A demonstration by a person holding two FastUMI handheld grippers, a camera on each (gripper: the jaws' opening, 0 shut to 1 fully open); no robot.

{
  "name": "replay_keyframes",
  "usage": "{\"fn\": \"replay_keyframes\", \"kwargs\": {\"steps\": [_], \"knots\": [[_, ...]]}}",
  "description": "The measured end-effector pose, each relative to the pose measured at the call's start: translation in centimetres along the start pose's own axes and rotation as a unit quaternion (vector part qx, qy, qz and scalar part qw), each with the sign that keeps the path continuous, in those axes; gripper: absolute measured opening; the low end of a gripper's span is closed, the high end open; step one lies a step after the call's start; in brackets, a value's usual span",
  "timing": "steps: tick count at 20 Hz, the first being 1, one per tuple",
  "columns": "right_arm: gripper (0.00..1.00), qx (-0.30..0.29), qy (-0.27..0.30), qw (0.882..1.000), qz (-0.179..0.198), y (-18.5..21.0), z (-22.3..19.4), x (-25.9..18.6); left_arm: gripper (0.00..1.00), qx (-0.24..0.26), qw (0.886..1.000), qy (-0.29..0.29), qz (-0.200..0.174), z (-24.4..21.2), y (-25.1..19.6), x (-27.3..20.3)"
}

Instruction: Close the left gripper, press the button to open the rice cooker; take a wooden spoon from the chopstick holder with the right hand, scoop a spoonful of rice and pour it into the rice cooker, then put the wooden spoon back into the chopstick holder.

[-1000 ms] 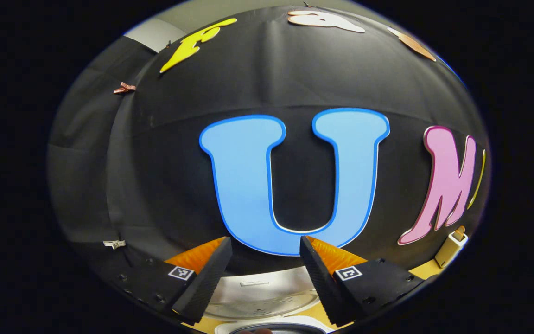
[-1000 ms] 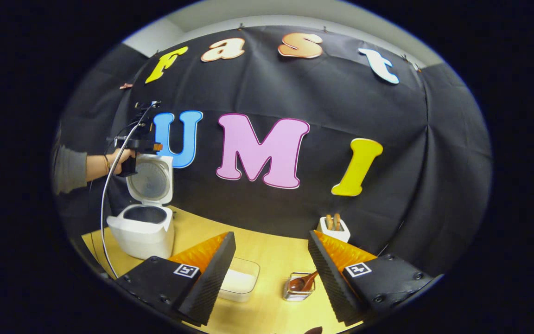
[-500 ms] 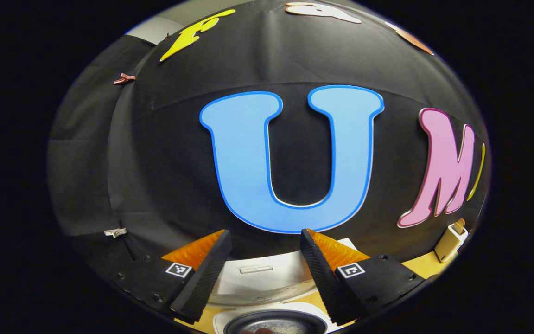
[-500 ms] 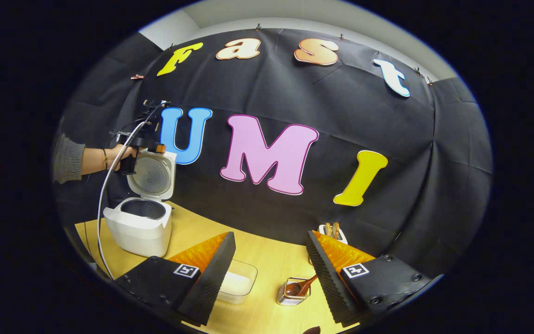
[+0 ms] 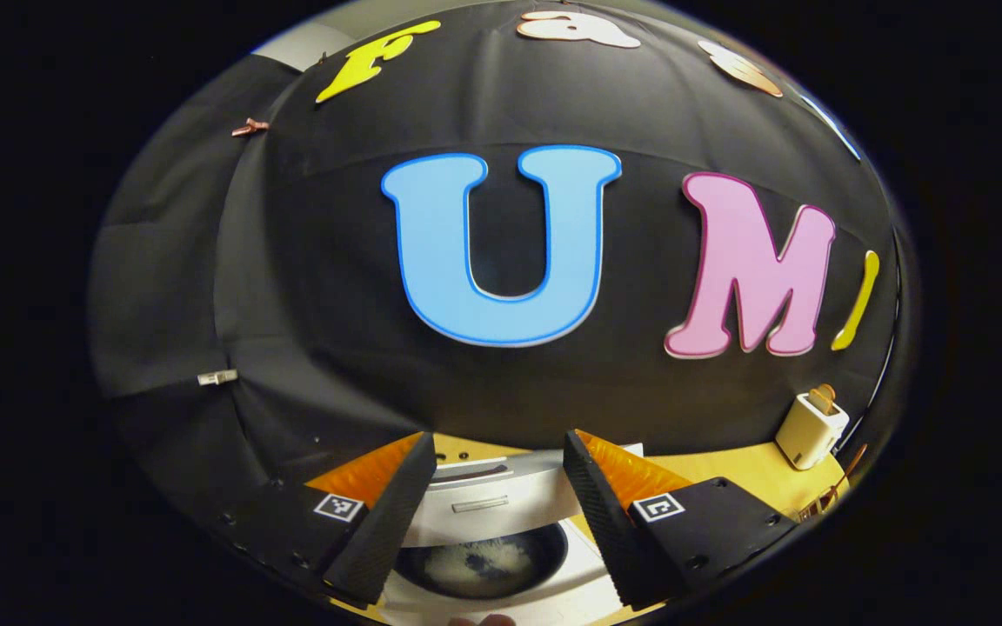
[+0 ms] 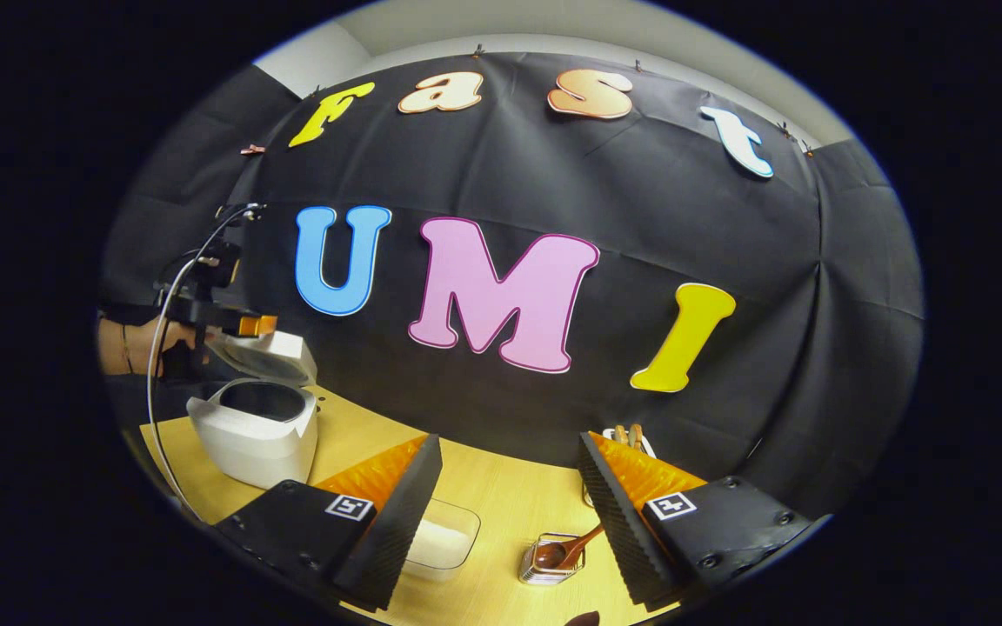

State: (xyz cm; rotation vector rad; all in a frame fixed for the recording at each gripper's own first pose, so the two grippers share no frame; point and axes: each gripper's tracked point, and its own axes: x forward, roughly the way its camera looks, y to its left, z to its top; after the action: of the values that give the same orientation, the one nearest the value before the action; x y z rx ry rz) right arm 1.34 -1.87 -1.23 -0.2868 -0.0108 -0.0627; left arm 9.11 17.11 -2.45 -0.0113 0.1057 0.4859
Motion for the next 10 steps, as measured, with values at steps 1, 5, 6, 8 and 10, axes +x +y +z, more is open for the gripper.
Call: {"fn": "replay_keyframes", "kwargs": {"steps": [1, 5, 6, 8, 10], "knots": [[0.98, 0.001, 0.001, 1.000, -0.001, -0.2, 0.0, 0.1, 0.97, 0.000, 1.000, 0.009, -0.003, -1.4, -0.3, -0.5], [0.98, 0.006, 0.005, 1.000, -0.004, -0.9, -0.7, 0.5, 0.97, -0.009, 0.999, 0.043, -0.007, -4.9, -1.0, -1.3], [0.98, 0.008, 0.007, 1.000, -0.004, -1.0, -0.8, 0.5, 0.97, -0.013, 0.998, 0.054, -0.007, -5.7, -1.1, -1.2], [0.98, 0.012, 0.010, 1.000, -0.007, -1.4, -1.2, 0.6, 0.98, -0.008, 0.996, 0.083, -0.003, -7.8, -1.1, -1.0], [0.98, 0.012, 0.013, 1.000, -0.008, -1.6, -1.5, 0.7, 0.99, -0.006, 0.995, 0.103, 0.005, -8.7, -1.0, -0.7]]}}
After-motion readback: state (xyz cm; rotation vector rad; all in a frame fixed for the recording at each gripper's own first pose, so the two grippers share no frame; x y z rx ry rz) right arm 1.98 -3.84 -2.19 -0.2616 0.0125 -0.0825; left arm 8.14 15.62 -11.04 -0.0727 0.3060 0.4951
